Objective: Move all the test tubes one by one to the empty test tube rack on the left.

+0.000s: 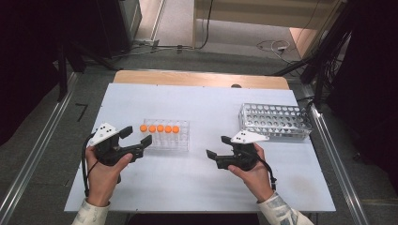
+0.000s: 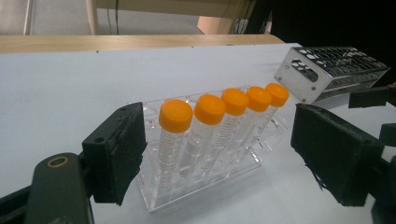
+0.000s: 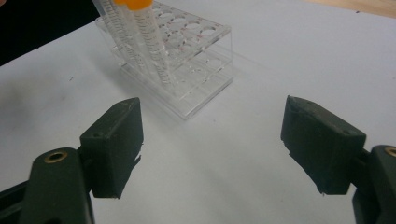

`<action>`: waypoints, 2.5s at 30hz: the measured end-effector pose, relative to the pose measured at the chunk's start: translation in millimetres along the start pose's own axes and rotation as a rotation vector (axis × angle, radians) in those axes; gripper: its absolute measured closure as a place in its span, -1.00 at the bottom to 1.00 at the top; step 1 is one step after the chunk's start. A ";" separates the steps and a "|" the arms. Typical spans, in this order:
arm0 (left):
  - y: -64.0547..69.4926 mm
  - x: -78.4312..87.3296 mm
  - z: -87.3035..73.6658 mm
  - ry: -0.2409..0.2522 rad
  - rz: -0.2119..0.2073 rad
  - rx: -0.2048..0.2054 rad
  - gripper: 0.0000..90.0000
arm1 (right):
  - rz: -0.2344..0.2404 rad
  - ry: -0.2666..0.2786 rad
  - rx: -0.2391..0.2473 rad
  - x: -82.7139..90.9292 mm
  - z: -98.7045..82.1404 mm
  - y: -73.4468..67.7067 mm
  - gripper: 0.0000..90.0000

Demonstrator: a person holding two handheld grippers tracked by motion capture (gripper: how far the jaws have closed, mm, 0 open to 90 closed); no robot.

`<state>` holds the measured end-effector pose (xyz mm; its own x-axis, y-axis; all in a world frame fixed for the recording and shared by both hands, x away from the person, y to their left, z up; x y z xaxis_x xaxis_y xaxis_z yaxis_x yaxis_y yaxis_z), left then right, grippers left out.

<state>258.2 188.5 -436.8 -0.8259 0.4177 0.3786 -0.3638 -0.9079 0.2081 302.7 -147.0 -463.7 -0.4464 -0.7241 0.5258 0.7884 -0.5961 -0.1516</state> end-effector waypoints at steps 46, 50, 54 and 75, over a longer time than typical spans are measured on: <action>-13.4 13.4 -21.8 -0.017 0.042 0.007 -0.61 | -0.117 0.007 -0.063 44.2 -29.8 38.7 -0.63; -16.2 14.3 -23.8 -0.022 0.049 0.011 -0.62 | -0.129 0.010 -0.074 49.0 -32.5 41.8 -0.63; -18.5 15.4 -25.9 -0.024 0.053 0.014 -0.62 | -0.139 0.010 -0.079 53.3 -35.6 45.5 -0.63; -34.8 20.0 -37.0 -0.036 0.100 0.032 -0.62 | -0.221 0.023 -0.126 83.2 -53.5 69.1 -0.63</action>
<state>238.4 227.2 -469.8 -0.8411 0.3265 0.4312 -0.2656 -0.9439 0.1965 297.4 -267.0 -475.1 -0.6122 -0.5784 0.5391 0.6123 -0.7782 -0.1395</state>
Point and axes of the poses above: each handheld gripper's, and its own axes: x roughly backward along the jaws, z roughly out of its top, y roughly to its right, the point moved 3 cm from there along -x, roughly forward along the jaws, and after that the axes turned 3 degrees about z, right-handed, at the moved point
